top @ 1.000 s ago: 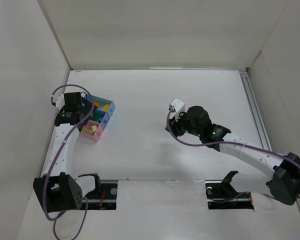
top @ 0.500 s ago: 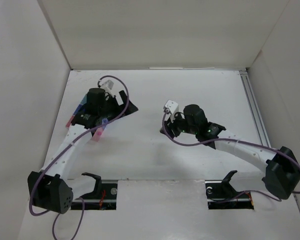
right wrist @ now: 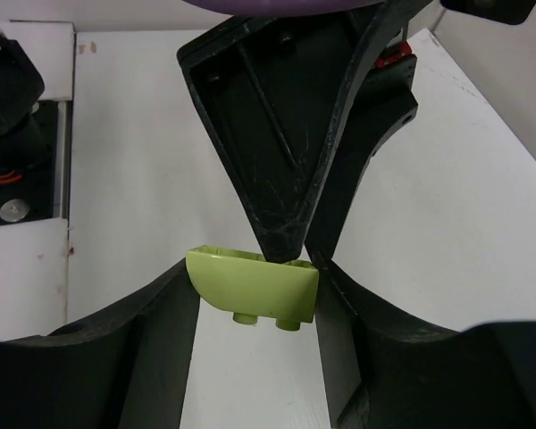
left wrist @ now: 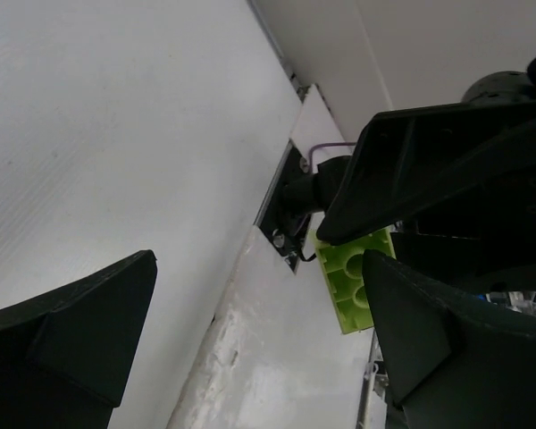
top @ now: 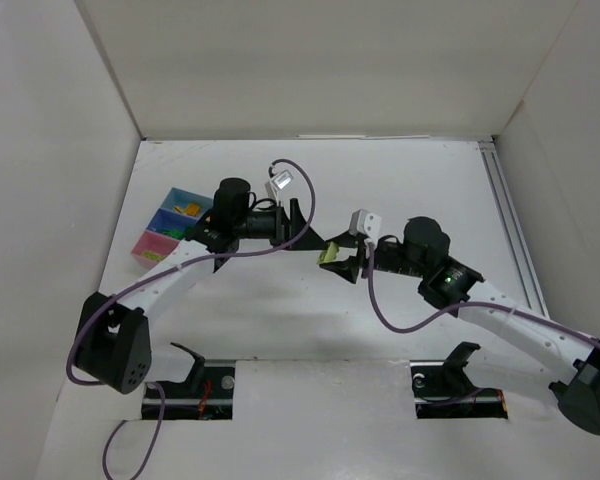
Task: Sort the legos into containers by color
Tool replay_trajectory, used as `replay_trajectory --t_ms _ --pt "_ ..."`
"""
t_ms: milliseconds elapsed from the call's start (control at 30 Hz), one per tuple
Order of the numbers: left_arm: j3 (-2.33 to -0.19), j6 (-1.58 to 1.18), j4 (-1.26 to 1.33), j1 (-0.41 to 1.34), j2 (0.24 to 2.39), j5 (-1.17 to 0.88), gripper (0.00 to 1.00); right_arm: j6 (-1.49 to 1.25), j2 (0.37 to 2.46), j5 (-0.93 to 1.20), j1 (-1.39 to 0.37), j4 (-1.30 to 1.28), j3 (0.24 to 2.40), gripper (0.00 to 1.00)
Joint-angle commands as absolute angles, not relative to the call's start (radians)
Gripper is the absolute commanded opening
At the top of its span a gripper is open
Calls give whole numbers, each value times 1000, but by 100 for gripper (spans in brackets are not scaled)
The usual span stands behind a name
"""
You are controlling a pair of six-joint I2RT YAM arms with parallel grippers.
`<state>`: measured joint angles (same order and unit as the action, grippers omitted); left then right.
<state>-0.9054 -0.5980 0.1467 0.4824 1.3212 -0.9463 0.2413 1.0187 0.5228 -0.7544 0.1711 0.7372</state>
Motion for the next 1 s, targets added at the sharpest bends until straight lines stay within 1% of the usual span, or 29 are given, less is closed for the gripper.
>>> replay_trajectory --t_ms 0,33,333,533,600,633,667,733,800,967 --pt "-865 -711 397 494 1299 -1095 99 262 1009 569 -764 255 738 28" --pt "-839 -739 469 503 1299 -1107 99 262 1009 560 -764 255 738 28" --pt "-830 -762 469 531 1270 -1097 99 291 1009 560 -764 255 738 28" --pt "-865 -762 469 540 1270 -1097 99 291 1071 590 -764 255 761 28" --pt "-891 -752 424 514 1270 -1075 99 291 1071 591 -764 246 761 26" --pt "-902 -711 328 499 1270 -1053 99 301 1052 591 -764 232 761 26" --pt "-919 -680 266 483 1256 -995 99 301 1040 575 -764 223 761 26" --pt "-949 -635 160 463 1246 -941 99 301 1010 540 -764 203 738 26" --pt "-950 -623 150 463 1235 -920 99 301 971 529 -764 177 727 26" --pt "-974 -612 133 463 1255 -894 99 301 957 520 -764 153 718 26"
